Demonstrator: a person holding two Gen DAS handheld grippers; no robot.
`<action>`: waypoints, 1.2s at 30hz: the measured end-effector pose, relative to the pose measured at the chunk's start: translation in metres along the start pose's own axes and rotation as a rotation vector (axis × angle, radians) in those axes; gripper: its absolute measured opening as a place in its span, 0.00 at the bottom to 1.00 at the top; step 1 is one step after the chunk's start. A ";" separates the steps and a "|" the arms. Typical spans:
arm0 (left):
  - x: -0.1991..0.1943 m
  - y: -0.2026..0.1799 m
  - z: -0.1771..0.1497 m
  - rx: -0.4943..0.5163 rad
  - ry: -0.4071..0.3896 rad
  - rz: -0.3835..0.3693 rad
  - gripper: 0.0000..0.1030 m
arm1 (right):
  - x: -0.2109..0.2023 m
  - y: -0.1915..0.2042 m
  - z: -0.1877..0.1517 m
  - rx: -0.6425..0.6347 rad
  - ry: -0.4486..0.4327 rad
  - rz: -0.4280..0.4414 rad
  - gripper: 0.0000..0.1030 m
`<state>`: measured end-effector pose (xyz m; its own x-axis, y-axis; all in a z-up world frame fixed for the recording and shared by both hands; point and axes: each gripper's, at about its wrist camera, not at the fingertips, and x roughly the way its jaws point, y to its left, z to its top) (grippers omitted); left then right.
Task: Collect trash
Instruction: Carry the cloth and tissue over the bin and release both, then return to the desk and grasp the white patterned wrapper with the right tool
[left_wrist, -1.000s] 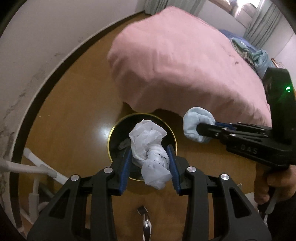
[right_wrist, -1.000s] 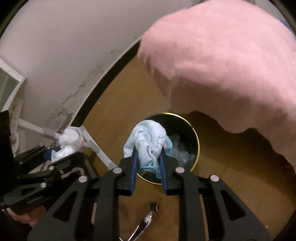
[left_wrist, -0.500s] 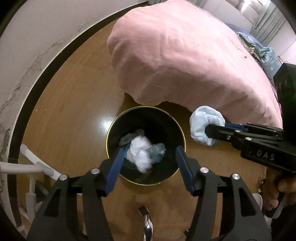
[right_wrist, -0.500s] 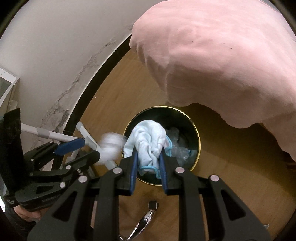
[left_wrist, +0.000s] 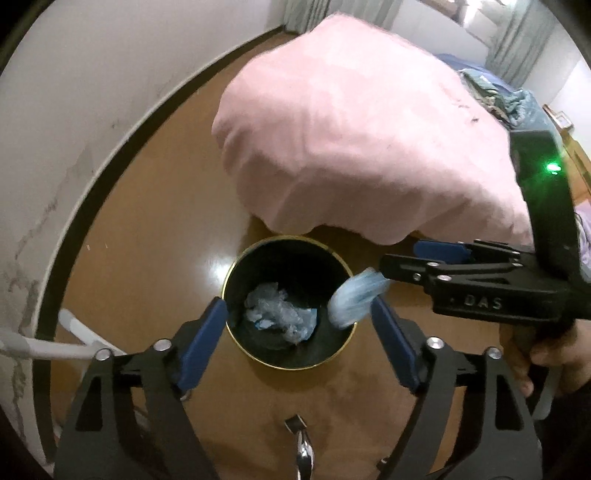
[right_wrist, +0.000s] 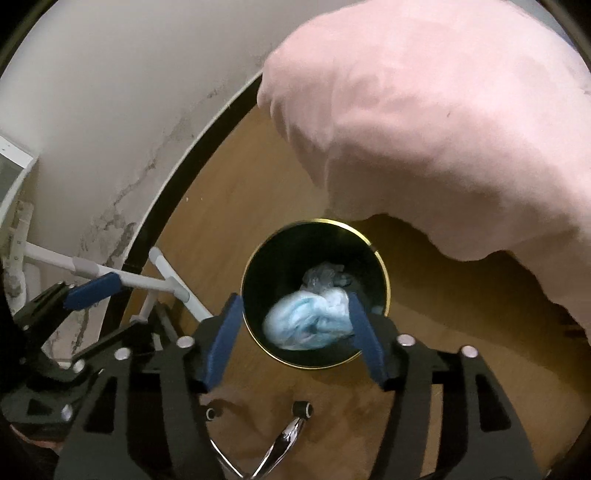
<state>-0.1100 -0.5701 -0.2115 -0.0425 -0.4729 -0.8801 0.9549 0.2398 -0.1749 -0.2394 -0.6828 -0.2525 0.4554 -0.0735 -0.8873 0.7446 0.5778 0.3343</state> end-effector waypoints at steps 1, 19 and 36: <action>-0.014 -0.005 0.001 0.012 -0.022 0.001 0.83 | -0.012 0.003 0.000 -0.010 -0.019 -0.001 0.60; -0.350 0.152 -0.171 -0.369 -0.316 0.474 0.91 | -0.124 0.372 -0.060 -0.725 -0.177 0.362 0.68; -0.469 0.284 -0.397 -0.805 -0.313 0.694 0.91 | -0.086 0.642 -0.216 -1.285 -0.137 0.417 0.52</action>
<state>0.0648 0.0567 -0.0242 0.6127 -0.1882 -0.7675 0.2674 0.9633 -0.0227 0.0943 -0.1299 -0.0296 0.6340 0.2558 -0.7298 -0.4025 0.9149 -0.0290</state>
